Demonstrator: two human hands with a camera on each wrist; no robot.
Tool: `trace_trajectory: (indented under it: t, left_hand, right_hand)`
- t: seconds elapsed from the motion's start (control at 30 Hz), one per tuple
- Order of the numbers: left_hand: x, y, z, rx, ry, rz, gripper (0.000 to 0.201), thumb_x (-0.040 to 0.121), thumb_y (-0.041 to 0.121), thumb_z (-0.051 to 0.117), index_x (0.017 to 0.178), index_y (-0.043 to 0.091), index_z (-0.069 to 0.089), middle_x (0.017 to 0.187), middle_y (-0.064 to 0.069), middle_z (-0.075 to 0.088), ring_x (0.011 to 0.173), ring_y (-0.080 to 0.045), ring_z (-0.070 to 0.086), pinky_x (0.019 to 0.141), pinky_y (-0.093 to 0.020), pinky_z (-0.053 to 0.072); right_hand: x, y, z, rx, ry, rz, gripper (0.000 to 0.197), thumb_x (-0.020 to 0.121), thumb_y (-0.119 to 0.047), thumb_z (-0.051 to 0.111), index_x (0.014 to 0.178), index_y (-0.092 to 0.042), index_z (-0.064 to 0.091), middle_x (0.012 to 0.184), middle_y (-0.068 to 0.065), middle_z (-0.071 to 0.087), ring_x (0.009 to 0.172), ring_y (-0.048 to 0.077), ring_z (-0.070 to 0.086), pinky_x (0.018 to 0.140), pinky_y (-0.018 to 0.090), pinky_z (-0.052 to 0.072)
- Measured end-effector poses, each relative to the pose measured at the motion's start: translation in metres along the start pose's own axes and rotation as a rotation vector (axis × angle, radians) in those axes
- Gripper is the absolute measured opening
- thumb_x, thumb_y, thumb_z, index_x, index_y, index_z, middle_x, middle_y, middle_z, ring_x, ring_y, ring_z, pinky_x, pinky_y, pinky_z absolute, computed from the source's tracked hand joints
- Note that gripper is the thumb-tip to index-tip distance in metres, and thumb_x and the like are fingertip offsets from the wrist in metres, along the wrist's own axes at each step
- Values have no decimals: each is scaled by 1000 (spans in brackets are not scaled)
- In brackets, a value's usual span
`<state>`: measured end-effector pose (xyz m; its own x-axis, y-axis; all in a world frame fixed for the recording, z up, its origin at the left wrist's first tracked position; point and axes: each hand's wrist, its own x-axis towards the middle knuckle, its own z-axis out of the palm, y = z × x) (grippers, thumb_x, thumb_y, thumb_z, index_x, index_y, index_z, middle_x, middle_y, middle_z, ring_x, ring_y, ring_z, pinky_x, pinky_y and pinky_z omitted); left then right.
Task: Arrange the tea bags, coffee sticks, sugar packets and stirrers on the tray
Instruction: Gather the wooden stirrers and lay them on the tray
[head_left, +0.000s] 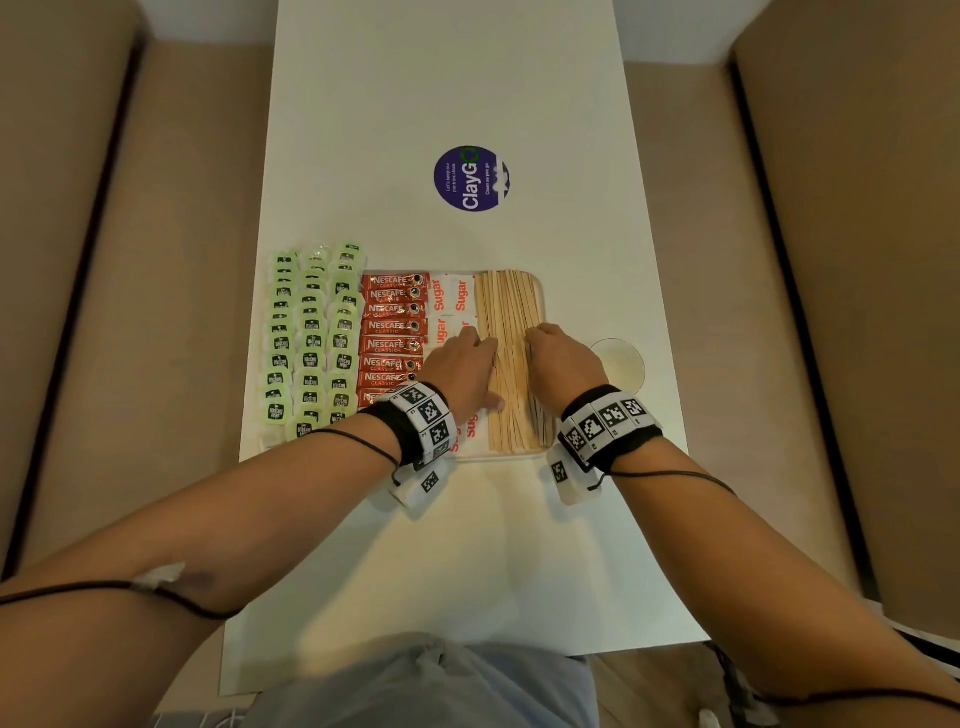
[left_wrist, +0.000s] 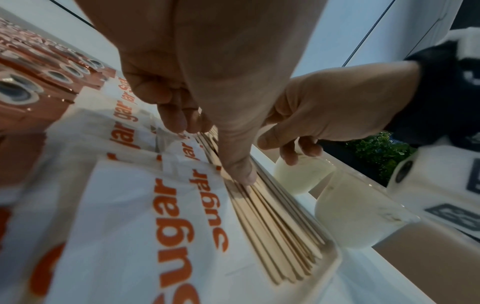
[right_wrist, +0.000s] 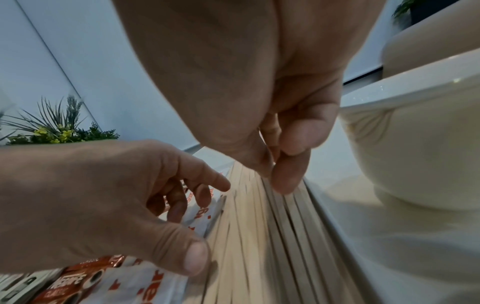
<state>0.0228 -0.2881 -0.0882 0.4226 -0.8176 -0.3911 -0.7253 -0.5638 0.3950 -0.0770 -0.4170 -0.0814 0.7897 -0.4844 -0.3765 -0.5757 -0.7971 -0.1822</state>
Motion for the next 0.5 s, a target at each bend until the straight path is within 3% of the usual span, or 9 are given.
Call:
trace_trajectory:
  t: [0.17, 0.37, 0.5]
  left_hand:
    - [3, 0, 0, -35, 23, 23, 62, 79, 43, 80, 128, 15, 54, 112, -7, 50, 92, -24, 54, 71, -34, 46]
    - [6, 0, 1, -61, 63, 35, 49, 84, 36, 77, 123, 15, 56, 108, -5, 50, 91, -23, 54, 68, -30, 39]
    - [6, -2, 2, -89, 78, 17, 42, 89, 32, 72, 125, 16, 57, 114, -6, 54, 94, -22, 57, 75, -32, 48]
  right_hand:
    - [2, -2, -1, -29, -31, 11, 11, 96, -13, 58, 107, -14, 60, 111, 5, 58, 85, 27, 65, 71, 39, 57]
    - [-8, 0, -4, 47, 23, 2, 16, 96, -13, 57, 110, -15, 61, 111, 3, 60, 84, 26, 65, 68, 36, 55]
    - [-21, -7, -4, 47, -35, 99, 14, 99, -18, 52, 99, -13, 65, 95, 4, 65, 79, 23, 64, 69, 35, 55]
